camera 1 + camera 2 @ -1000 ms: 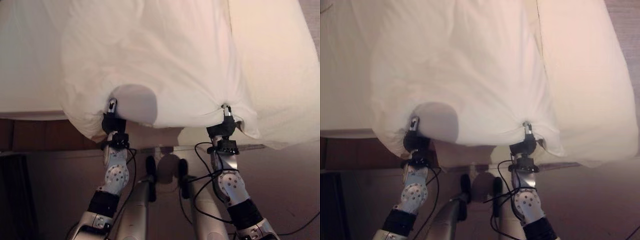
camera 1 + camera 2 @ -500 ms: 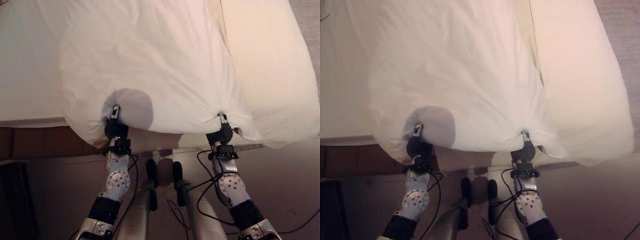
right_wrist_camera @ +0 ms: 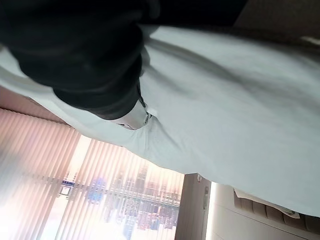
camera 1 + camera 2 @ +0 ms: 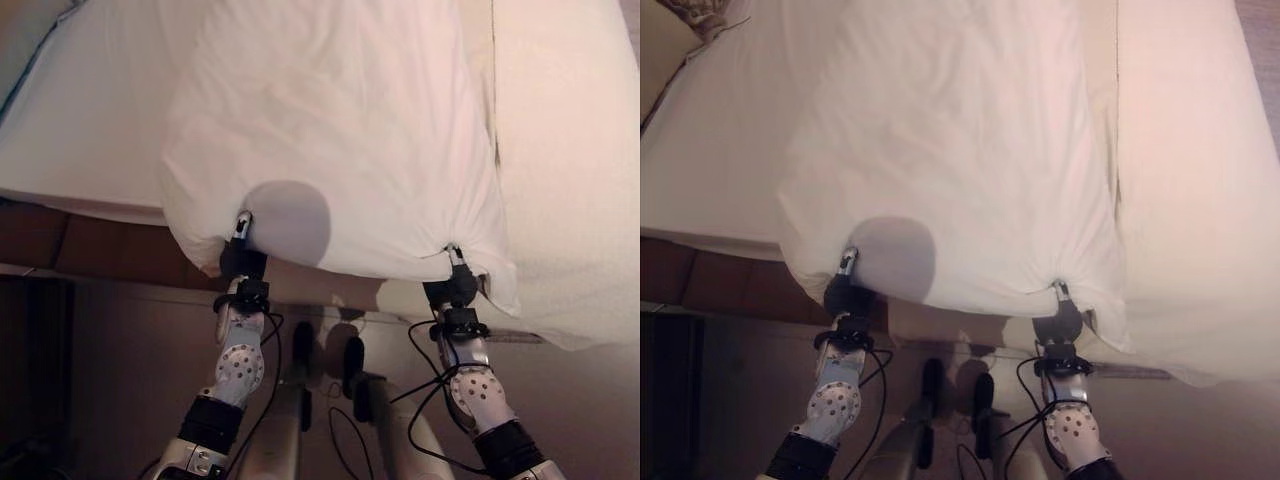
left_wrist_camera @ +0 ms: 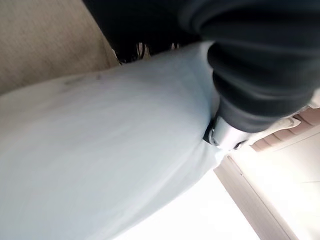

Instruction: Make the bed

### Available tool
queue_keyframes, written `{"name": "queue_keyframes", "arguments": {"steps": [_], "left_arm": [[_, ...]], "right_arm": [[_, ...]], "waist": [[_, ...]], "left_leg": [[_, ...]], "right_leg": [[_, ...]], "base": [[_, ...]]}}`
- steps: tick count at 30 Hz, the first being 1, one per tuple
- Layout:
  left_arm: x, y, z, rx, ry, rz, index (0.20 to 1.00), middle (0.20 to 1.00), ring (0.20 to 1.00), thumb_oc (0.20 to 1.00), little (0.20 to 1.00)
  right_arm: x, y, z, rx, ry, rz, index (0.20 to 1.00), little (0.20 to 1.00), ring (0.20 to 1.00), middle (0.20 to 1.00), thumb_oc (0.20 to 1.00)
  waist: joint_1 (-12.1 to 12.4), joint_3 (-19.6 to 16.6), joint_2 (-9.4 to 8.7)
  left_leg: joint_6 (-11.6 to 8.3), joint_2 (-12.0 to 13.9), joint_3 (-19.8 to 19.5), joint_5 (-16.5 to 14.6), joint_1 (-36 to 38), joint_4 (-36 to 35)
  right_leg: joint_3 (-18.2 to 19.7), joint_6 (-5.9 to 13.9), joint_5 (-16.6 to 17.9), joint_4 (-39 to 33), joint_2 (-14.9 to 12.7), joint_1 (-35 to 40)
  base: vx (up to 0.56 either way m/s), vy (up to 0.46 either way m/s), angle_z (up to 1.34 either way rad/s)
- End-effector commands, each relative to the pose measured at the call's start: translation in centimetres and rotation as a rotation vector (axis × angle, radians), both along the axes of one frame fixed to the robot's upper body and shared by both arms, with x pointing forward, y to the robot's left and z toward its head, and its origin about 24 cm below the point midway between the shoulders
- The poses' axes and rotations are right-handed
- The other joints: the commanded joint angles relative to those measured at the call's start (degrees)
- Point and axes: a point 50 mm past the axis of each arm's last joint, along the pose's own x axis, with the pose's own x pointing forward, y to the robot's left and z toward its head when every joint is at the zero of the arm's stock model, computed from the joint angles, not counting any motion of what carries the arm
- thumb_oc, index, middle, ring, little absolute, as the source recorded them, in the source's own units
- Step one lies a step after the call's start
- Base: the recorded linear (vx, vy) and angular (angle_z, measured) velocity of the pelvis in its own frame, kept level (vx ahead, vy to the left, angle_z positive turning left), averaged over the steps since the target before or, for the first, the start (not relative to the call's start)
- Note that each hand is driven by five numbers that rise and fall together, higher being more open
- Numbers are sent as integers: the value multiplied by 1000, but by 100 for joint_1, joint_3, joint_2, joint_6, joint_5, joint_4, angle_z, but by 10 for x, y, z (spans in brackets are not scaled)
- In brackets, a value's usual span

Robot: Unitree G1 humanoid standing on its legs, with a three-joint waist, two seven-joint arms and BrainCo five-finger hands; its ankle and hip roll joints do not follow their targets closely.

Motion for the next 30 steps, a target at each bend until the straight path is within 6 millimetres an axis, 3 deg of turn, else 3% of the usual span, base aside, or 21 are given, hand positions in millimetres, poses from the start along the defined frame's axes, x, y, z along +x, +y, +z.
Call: {"name": "queue_keyframes", "arguments": {"steps": [1, 12, 16, 17, 19, 20, 21, 22, 23, 24, 26, 27, 28, 29, 30], "left_arm": [[-8, 11, 21, 20, -122, 51, 200, 200, 200, 200, 200], [-10, 10, 11, 60, -85, 69, 200, 200, 200, 200, 200], [-9, 8, 10, 64, -88, 59, 200, 200, 200, 200, 200], [-11, 9, 12, 65, -106, 56, 200, 200, 200, 200, 200], [-12, 13, 15, 71, -116, 71, 200, 200, 200, 200, 200], [-13, 16, 16, 69, -122, 79, 200, 200, 200, 200, 200], [-13, 16, 16, 69, -122, 79, 200, 200, 200, 200, 200], [-14, 20, 17, 67, -136, 95, 200, 200, 200, 200, 200], [-14, 20, 17, 66, -136, 95, 200, 200, 200, 200, 200], [-14, 25, 14, 69, -133, 103, 200, 200, 200, 200, 200], [-13, 25, 13, 66, -128, 102, 200, 200, 200, 200, 200], [-11, 22, 10, 72, -124, 77, 200, 200, 200, 200, 200], [-11, 22, 10, 72, -124, 76, 200, 200, 200, 200, 200], [-11, 22, 11, 92, -127, 69, 200, 200, 200, 200, 200], [-6, 19, 16, 125, -141, 50, 200, 200, 200, 200, 200]], "right_arm": [[-15, -8, 9, -45, -73, -32, 200, 200, 200, 200, 200], [-1, -4, 5, -40, -46, -35, 200, 200, 200, 200, 200], [1, -9, 6, -49, -56, -51, 200, 200, 200, 200, 200], [2, -11, 6, -48, -58, -56, 200, 200, 200, 200, 200], [2, -14, 5, -53, -51, -68, 200, 200, 200, 200, 200], [2, -16, 4, -61, -42, -76, 200, 200, 200, 200, 200], [2, -16, 4, -61, -42, -76, 200, 200, 200, 200, 200], [3, -20, 2, -58, -32, -93, 200, 200, 200, 200, 200], [3, -20, 2, -58, -32, -93, 200, 200, 200, 200, 200], [2, -25, -1, -60, -22, -113, 200, 200, 200, 200, 200], [2, -26, -2, -53, -23, -116, 200, 200, 200, 200, 200], [2, -24, -3, -55, -19, -112, 200, 200, 200, 200, 200], [2, -24, -3, -55, -19, -112, 200, 200, 200, 200, 200], [2, -24, -2, -46, -27, -120, 200, 200, 200, 200, 200], [0, -28, 2, -28, -48, -150, 200, 200, 200, 200, 200]], "waist": [[-51, -373, -41], [-58, -315, 59], [-59, -292, 51], [-56, -299, -59], [-93, -347, -84], [-104, -353, -66], [-107, -366, -66], [-112, -367, 2], [-104, -362, 1], [-113, -379, 118], [-103, -386, 160], [-115, -412, 265], [-110, -404, 262], [-140, -389, 220], [-254, -325, 114]], "left_leg": [[-36, -219, 64, -198, -59, 199], [-80, -292, -57, 41, 157, -77], [-145, -213, -27, -19, 184, 13], [-200, 165, -204, -38, 197, 61], [-273, 632, -355, 157, 288, -162], [-359, 911, -434, 332, 341, -344], [-361, 911, -436, 351, 328, -359], [-521, 1343, -405, 703, 382, -714], [-525, 1352, -394, 720, 411, -752], [-703, 1659, -220, 979, 452, -1196], [-741, 1675, -143, 918, 496, -1196], [-711, 1544, 28, 591, 714, -1155], [-708, 1541, 36, 581, 726, -1150], [-636, 1388, -53, 319, 580, -735], [-558, 1186, 305, -232, 253, 304]], "right_leg": [[79, 583, 945, -1304, 37, 454], [80, 559, 1040, -1533, 29, 630], [103, 566, 1055, -1511, -125, 613], [178, 600, 1060, -1485, -370, 557], [267, 612, 1007, -1389, -491, 441], [346, 640, 964, -1299, -521, 370], [344, 639, 975, -1303, -522, 353], [423, 720, 950, -1169, -601, 256], [430, 718, 943, -1158, -595, 257], [503, 841, 918, -1030, -664, 222], [513, 893, 945, -1025, -695, 210], [515, 1047, 1018, -1000, -869, 196], [522, 1051, 1014, -997, -871, 204], [698, 1140, 1179, -1141, -987, 228], [719, 1254, 1402, -1371, -1358, 454]], "base": [[-62, -22, -2], [-45, -29, 2], [-41, 52, 9], [-40, 116, 21], [-5, 165, 18], [13, 123, -5], [16, 264, -15], [12, 193, -13], [47, 460, -7], [46, 395, -1], [42, 418, -3], [28, 308, -10], [20, 519, -18], [-5, 500, -30], [-11, 503, -34]]}}
